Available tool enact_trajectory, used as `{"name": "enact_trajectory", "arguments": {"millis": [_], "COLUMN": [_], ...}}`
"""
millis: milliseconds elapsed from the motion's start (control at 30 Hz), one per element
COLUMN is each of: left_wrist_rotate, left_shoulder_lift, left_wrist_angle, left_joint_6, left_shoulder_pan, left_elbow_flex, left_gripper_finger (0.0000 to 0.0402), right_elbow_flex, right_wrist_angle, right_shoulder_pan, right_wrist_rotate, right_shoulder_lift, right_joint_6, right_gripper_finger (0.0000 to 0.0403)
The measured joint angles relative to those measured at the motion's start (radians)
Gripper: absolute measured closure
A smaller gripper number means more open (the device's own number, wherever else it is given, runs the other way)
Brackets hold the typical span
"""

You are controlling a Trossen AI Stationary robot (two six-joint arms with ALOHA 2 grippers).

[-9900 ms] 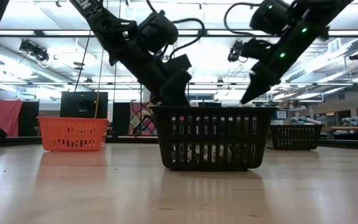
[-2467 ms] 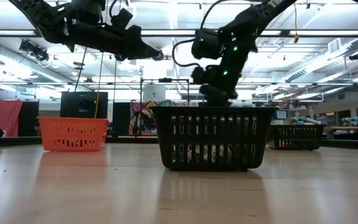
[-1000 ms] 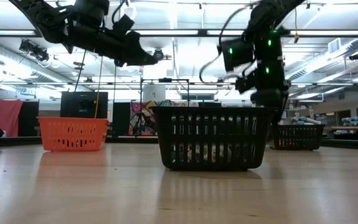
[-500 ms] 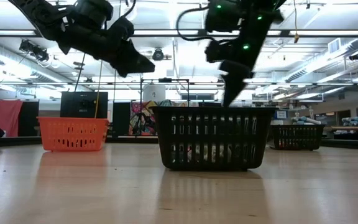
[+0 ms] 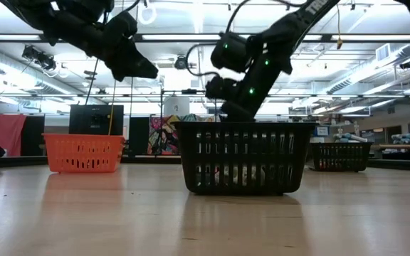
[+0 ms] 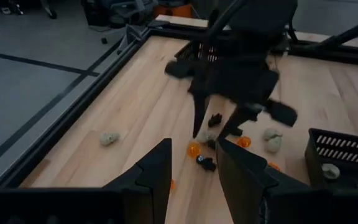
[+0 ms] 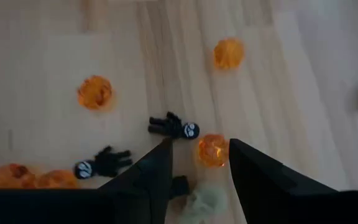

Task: Sort Halloween decoration
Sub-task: Put the orange pumpkin toy into the top black bin

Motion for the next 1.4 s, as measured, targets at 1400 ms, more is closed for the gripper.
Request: {"name": "enact_trajectory", "arguments": {"millis": [1400], "left_wrist_rotate": [-0.041], "left_shoulder_lift": [0.006], "left_wrist_angle": [0.022], "left_joint_6": [0.038], "left_shoulder_pan": [-0.018], "left_elbow_flex": [-0.001], "left_gripper_finger": [0.0269], "right_elbow_flex": [-0.002], "right_wrist_angle": [-0.16], "right_shoulder_pan": [-0.046], "right_wrist_rotate": [0.131], "right_shoulder_lift": [-0.076], "right_joint_6": [-0.021], "right_gripper_finger": [0.0295]}}
